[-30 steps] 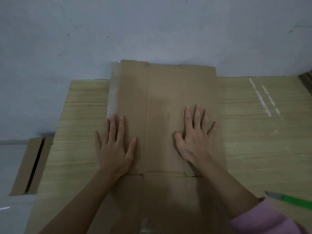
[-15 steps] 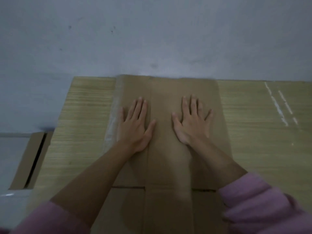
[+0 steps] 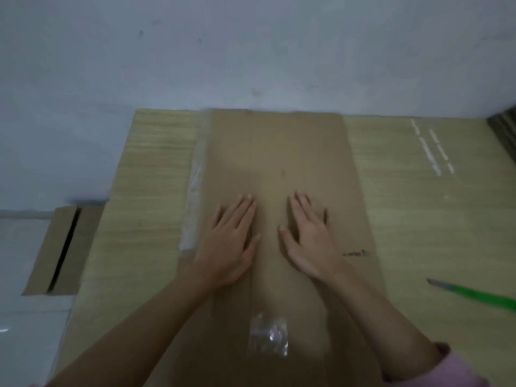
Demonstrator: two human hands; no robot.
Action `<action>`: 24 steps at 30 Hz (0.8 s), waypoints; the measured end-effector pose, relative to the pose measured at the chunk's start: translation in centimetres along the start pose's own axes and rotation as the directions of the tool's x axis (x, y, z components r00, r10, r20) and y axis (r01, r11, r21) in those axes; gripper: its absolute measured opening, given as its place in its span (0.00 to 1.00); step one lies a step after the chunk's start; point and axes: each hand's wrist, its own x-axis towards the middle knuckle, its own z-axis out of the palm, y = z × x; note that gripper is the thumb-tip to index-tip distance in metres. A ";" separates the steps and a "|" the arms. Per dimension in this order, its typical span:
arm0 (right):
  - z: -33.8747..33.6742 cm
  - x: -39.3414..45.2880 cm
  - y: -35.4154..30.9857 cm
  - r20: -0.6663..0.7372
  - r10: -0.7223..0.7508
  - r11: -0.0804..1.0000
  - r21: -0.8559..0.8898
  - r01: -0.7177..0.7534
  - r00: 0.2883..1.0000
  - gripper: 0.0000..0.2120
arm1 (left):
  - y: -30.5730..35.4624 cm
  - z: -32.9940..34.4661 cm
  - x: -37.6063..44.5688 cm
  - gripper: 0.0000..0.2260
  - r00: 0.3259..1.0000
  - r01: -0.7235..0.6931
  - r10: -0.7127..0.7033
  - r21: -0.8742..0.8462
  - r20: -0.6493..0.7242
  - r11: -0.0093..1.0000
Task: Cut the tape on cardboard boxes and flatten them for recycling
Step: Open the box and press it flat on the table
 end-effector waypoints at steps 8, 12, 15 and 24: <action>4.7 -7.0 -1.1 -0.109 0.064 0.964 -0.250 -0.090 0.992 0.34 | 2.6 2.6 -5.7 0.28 1.000 -0.003 0.005 0.153 -0.012 0.988; 3.5 -5.8 -0.8 -0.041 0.074 0.978 -0.192 -0.081 0.996 0.30 | 2.0 1.8 -4.2 0.35 0.997 -0.018 0.008 0.133 0.074 0.991; 2.6 -5.6 0.5 -0.005 0.104 0.990 -0.097 -0.104 0.995 0.29 | 0.9 1.0 -4.0 0.38 0.996 0.033 -0.034 0.014 0.080 0.999; 2.0 -8.0 3.3 -0.128 0.363 0.909 -0.170 -0.381 0.923 0.31 | -1.6 0.2 -6.6 0.31 0.959 0.274 -0.278 0.057 0.061 0.960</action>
